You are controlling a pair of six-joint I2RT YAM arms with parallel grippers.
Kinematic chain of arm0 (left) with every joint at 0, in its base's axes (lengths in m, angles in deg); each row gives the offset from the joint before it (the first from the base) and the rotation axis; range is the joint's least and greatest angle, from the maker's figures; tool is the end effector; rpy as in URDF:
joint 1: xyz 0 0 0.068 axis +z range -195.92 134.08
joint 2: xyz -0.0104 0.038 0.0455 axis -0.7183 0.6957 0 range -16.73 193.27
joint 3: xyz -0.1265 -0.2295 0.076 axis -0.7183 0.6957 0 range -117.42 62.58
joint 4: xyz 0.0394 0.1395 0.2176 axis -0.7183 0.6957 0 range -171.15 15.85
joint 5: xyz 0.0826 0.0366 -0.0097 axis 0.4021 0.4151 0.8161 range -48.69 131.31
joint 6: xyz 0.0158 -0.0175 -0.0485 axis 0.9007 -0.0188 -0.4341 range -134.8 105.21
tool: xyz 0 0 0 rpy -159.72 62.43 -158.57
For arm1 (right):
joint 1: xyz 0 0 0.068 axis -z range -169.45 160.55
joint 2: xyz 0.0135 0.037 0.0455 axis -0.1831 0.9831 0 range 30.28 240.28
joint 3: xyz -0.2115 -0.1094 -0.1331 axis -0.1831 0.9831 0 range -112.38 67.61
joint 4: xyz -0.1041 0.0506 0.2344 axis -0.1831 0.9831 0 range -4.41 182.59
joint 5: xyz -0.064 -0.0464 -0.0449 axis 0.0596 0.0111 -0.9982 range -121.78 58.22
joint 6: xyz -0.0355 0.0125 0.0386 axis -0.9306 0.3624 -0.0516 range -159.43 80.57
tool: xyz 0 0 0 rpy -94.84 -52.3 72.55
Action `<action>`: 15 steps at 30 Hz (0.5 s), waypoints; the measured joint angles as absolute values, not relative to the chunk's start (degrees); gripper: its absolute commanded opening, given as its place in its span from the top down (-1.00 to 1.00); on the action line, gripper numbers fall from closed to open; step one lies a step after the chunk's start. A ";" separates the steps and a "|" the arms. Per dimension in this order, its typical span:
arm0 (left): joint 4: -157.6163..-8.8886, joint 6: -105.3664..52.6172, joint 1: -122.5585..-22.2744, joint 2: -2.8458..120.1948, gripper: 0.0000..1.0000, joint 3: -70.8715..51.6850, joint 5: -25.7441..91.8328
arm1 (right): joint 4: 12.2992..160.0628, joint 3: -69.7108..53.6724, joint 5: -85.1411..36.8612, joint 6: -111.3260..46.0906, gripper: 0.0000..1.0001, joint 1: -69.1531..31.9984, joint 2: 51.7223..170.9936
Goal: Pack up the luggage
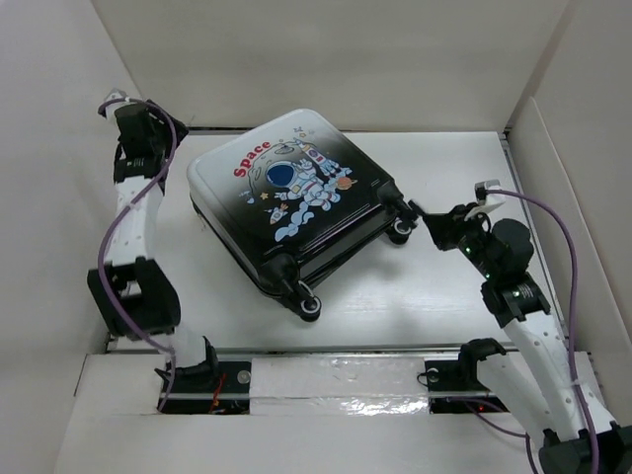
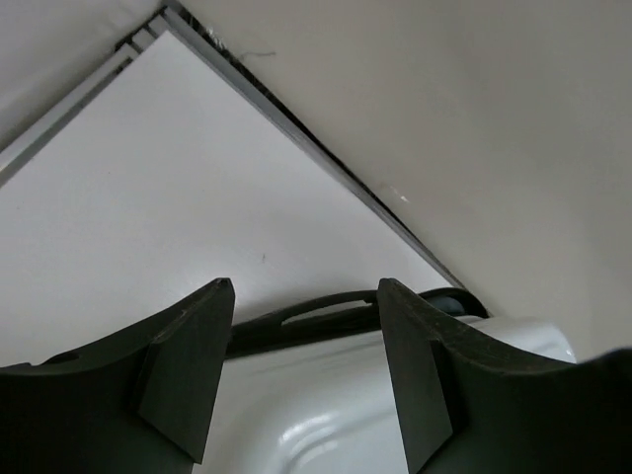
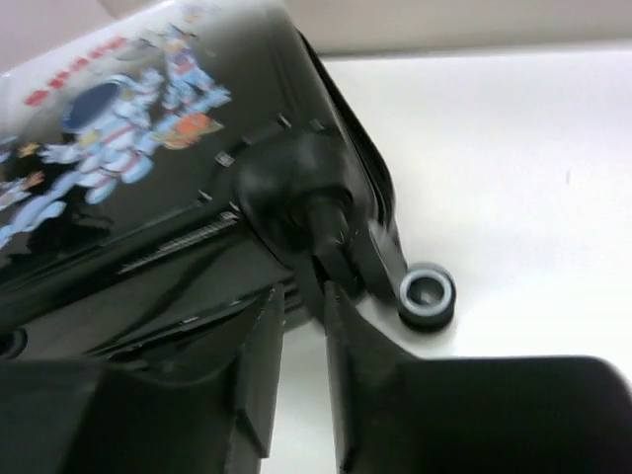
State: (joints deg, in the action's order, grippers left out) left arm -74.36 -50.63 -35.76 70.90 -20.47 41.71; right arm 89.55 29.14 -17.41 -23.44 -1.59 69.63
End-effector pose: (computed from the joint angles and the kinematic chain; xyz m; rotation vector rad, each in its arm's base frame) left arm 0.3598 0.0647 0.3959 -0.7001 1.6367 -0.3179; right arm 0.1642 0.0444 0.3279 -0.1376 1.6795 0.5786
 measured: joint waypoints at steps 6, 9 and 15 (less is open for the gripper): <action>-72.72 -48.92 -33.91 87.93 -0.17 -28.58 36.84 | 90.41 34.82 -21.45 -22.94 0.91 -9.96 78.00; -70.45 -47.02 -33.40 95.30 -0.17 -33.19 34.50 | 90.41 34.25 -23.70 -22.79 0.91 -13.64 82.99; -69.20 -44.68 -33.56 104.00 -0.15 -38.17 28.79 | 91.04 26.01 -29.48 -23.03 0.91 -17.35 95.60</action>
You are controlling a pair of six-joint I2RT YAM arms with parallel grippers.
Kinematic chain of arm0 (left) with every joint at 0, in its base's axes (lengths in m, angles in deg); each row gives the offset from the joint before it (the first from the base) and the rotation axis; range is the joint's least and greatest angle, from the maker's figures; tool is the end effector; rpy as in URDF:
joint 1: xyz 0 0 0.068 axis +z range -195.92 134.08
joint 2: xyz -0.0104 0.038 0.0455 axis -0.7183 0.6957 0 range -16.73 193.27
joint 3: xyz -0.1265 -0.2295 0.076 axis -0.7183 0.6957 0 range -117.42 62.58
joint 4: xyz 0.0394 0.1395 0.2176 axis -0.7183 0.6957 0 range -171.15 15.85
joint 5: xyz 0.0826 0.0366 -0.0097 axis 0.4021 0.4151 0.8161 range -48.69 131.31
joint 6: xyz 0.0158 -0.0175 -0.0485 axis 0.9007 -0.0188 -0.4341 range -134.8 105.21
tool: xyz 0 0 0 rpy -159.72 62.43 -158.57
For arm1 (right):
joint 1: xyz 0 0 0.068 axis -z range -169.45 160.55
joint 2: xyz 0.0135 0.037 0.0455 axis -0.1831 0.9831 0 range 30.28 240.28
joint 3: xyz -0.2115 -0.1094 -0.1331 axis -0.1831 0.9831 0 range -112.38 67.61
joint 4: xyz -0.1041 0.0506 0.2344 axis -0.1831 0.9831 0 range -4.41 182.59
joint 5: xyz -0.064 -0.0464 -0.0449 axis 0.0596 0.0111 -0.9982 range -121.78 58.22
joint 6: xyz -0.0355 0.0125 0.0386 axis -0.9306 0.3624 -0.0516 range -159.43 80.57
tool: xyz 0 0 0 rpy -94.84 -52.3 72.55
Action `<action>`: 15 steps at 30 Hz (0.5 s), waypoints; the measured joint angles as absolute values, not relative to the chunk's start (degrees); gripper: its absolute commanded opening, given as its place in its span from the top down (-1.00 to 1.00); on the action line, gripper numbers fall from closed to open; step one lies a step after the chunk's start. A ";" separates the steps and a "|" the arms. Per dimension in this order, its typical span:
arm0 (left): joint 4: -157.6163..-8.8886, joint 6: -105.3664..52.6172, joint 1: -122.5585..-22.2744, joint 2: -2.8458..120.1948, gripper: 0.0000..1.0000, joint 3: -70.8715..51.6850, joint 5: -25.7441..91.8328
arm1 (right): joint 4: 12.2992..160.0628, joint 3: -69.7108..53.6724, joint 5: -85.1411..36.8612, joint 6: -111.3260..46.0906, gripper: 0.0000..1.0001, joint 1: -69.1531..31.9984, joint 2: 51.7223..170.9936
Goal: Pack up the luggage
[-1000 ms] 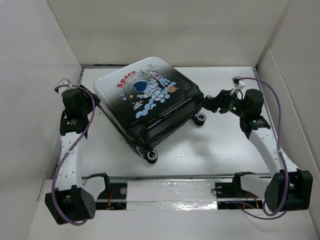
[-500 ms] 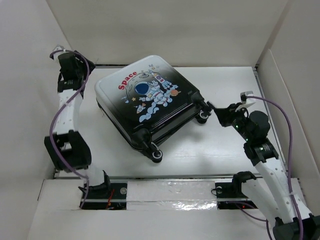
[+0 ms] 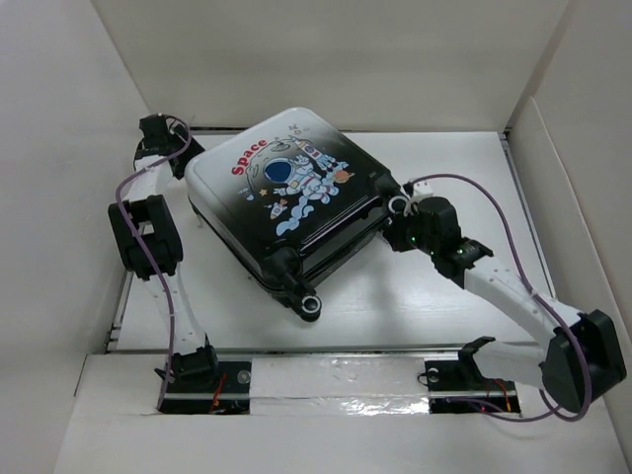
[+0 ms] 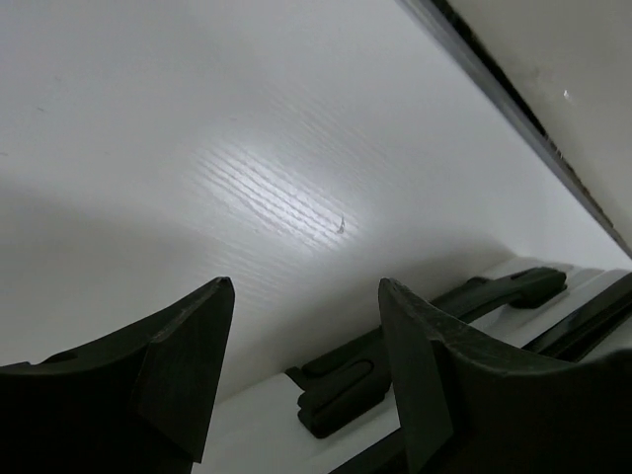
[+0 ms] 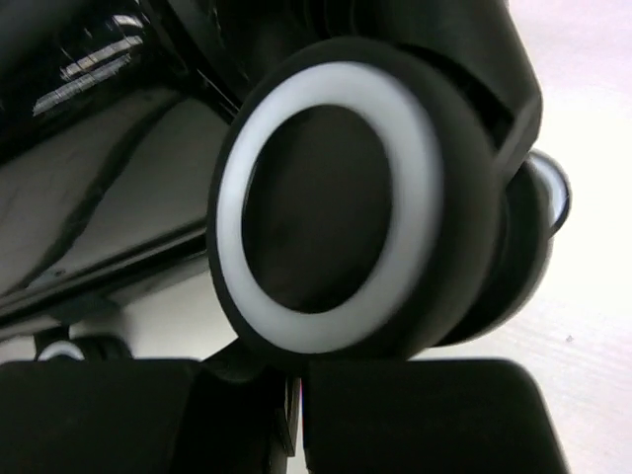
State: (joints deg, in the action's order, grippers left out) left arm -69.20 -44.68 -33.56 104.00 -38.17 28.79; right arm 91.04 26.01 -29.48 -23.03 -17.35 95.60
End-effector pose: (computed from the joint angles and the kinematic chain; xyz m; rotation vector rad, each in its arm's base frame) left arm 0.4881 0.0990 0.2556 -0.6487 2.0405 -0.4124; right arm 0.2237 0.1201 0.2563 -0.2373 2.1071 0.5088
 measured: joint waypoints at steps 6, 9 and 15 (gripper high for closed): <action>-80.92 -48.75 -36.60 98.57 0.03 -21.10 26.69 | 90.32 14.51 -32.73 -23.97 0.91 -17.26 105.63; -92.09 -54.50 -36.42 88.30 0.10 -3.31 30.78 | 95.67 6.82 -35.03 -26.64 0.91 -15.82 111.49; -98.82 -60.77 -43.22 59.47 0.12 25.06 44.20 | 102.78 -13.75 -37.26 -31.71 0.86 -11.41 127.09</action>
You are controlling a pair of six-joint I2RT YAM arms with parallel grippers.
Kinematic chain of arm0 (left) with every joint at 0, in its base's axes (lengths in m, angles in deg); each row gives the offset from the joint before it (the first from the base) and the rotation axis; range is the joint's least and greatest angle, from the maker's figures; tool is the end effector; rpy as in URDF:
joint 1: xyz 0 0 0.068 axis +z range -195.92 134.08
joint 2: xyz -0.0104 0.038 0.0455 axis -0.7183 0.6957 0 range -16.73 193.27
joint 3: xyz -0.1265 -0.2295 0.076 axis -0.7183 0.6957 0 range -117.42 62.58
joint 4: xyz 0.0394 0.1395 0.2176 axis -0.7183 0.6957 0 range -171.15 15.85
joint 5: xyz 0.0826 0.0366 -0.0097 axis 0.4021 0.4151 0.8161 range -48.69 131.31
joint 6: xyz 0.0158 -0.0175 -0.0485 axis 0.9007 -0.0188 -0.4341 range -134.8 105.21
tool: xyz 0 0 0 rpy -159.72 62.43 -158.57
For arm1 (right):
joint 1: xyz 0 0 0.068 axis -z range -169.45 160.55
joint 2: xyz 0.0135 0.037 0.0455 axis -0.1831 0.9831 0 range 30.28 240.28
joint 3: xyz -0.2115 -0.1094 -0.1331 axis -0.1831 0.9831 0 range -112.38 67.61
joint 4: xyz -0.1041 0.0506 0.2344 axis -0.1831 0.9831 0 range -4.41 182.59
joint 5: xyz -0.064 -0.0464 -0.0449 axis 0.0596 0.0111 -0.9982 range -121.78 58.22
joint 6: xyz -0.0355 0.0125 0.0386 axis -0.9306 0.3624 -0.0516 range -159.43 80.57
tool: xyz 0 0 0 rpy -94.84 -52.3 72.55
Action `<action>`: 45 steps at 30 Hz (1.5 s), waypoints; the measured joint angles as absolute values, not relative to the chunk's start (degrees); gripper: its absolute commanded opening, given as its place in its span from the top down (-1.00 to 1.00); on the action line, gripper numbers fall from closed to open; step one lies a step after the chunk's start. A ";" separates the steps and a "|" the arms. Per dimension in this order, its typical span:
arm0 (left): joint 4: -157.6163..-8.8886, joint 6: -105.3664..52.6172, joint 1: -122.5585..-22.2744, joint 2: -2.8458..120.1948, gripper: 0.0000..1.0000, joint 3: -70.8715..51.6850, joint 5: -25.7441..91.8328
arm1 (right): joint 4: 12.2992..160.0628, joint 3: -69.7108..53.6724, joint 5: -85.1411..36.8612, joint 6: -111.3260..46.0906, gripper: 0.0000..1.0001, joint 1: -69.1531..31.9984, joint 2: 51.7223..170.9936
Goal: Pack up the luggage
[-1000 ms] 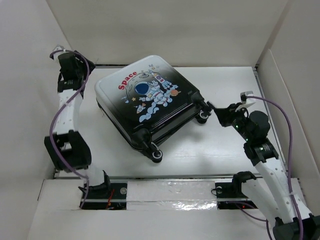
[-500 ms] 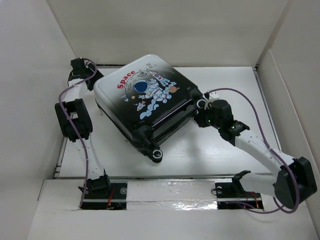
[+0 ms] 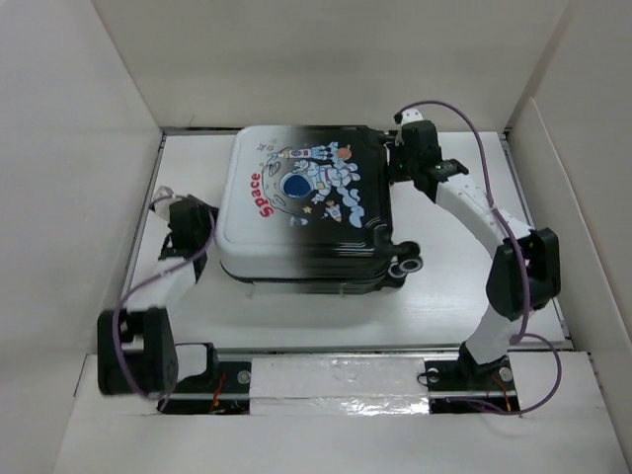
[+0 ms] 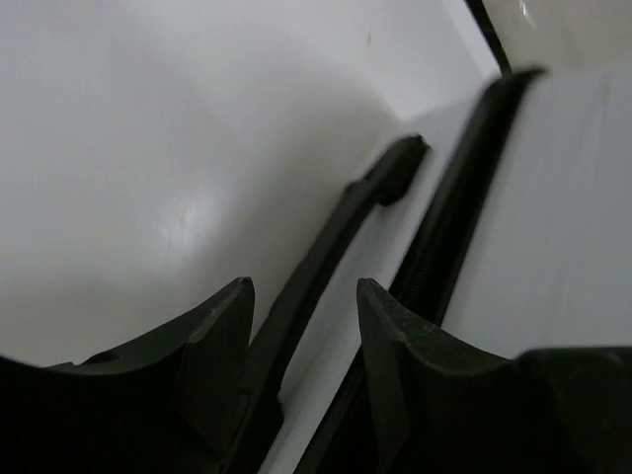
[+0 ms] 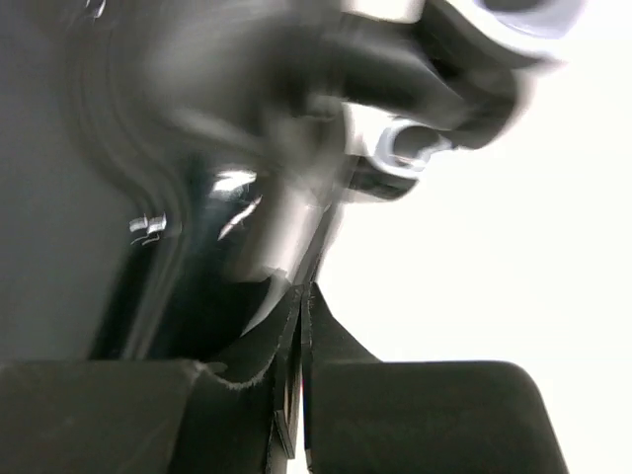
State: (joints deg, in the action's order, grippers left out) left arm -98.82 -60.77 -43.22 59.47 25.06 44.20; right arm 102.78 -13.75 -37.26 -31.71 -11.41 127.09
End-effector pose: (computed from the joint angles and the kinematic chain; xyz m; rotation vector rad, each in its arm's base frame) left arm 0.2877 0.0153 0.2243 -0.8402 1.7751 -0.4515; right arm 0.3681 0.1448 0.3092 -0.2100 2.1340 0.2013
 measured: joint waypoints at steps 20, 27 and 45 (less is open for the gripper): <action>-86.27 -63.24 -73.60 21.83 0.11 49.06 47.20 | 102.65 -2.23 -23.62 -31.03 1.00 -8.32 102.11; -88.39 -60.22 -73.60 29.00 0.05 46.89 47.37 | 96.74 25.35 -34.96 -20.95 1.00 10.69 73.83; -96.83 -58.52 -73.49 31.28 0.22 50.50 45.67 | 96.53 22.29 -32.91 -24.93 1.00 7.00 97.32</action>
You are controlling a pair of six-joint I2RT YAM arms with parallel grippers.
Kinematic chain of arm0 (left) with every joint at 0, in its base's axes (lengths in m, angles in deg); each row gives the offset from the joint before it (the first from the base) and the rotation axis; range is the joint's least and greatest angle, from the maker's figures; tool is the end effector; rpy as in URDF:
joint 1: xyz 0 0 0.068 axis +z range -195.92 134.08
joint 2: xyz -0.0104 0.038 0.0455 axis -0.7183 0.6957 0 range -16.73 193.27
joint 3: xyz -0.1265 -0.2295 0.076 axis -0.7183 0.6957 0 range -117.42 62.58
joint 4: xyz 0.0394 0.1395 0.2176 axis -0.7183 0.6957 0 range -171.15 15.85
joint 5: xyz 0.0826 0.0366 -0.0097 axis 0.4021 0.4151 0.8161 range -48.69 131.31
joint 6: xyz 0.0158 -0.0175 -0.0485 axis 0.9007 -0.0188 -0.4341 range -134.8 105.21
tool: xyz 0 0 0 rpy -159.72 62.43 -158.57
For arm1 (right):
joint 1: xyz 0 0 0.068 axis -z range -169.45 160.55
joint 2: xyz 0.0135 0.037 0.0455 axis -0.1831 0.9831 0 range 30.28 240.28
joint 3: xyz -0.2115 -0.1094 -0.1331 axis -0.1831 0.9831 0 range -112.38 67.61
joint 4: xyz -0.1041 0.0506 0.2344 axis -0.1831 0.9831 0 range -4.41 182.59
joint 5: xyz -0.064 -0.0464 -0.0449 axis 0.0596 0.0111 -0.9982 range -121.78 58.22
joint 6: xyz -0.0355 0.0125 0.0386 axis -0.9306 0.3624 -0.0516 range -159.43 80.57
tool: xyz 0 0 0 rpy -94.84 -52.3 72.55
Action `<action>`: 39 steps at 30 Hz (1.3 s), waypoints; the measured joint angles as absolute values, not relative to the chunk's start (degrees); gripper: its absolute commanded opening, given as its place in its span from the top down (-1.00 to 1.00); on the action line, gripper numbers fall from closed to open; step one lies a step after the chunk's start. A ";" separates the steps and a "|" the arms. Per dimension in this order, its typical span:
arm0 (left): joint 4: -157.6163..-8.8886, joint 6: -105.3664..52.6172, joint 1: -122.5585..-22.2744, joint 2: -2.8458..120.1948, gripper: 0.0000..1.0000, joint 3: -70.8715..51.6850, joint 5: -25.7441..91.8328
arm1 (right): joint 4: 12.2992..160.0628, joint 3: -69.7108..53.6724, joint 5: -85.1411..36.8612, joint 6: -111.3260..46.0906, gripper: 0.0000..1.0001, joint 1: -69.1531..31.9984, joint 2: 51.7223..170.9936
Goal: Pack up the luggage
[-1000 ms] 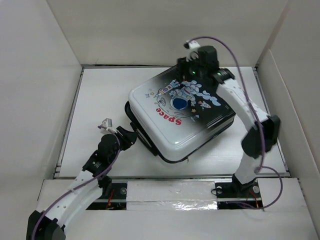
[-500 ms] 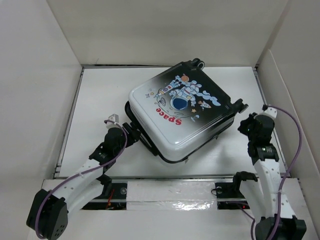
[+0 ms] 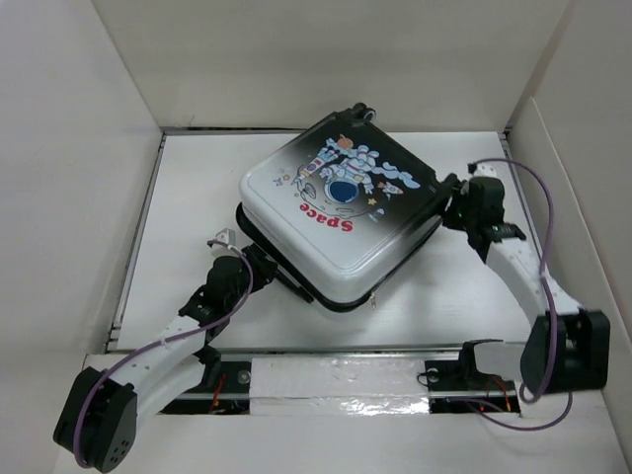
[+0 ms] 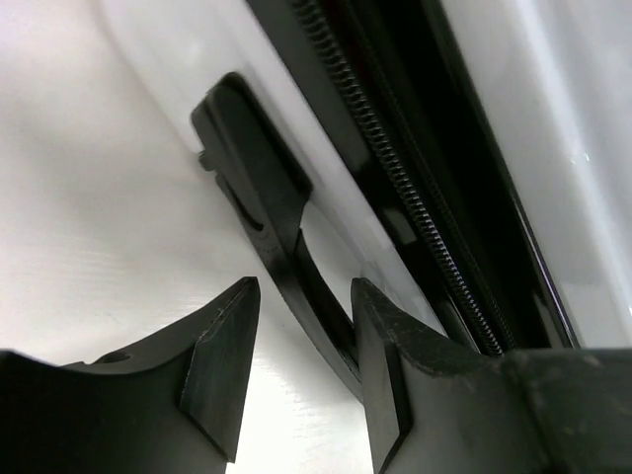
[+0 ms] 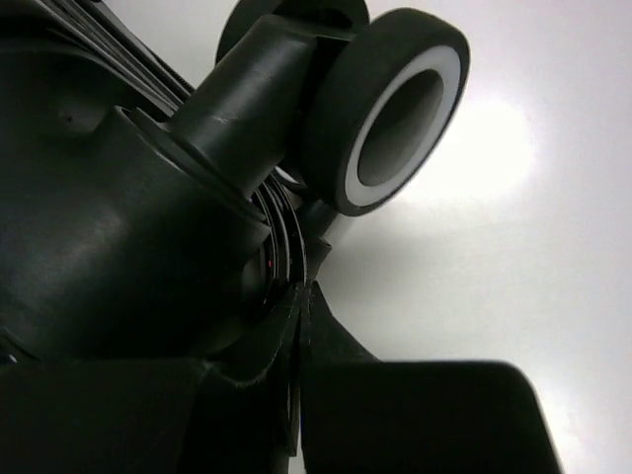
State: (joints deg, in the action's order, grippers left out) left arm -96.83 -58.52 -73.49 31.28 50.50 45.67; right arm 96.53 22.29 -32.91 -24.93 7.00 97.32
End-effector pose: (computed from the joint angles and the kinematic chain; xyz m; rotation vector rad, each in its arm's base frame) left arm 0.1606 -0.0808 0.1766 -0.3332 1.9706 -0.7497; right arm 0.2586 0.0154 0.2625 0.2162 2.1343 0.1632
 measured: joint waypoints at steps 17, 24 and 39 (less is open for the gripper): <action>-103.26 -60.36 -77.84 36.72 0.25 50.28 46.13 | 91.72 4.61 -20.51 -29.59 0.68 6.80 113.78; -102.12 -61.84 -79.83 35.74 0.22 50.11 47.70 | 89.81 18.88 -18.74 -28.12 0.29 5.42 94.18; -88.70 -56.68 -80.37 24.76 1.00 44.01 48.14 | 79.52 59.41 -4.25 -24.32 0.49 -6.18 57.37</action>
State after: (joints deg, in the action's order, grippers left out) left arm -88.70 -56.68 -80.37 24.76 44.01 48.14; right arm 79.52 59.41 -4.25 -24.32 -6.18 57.37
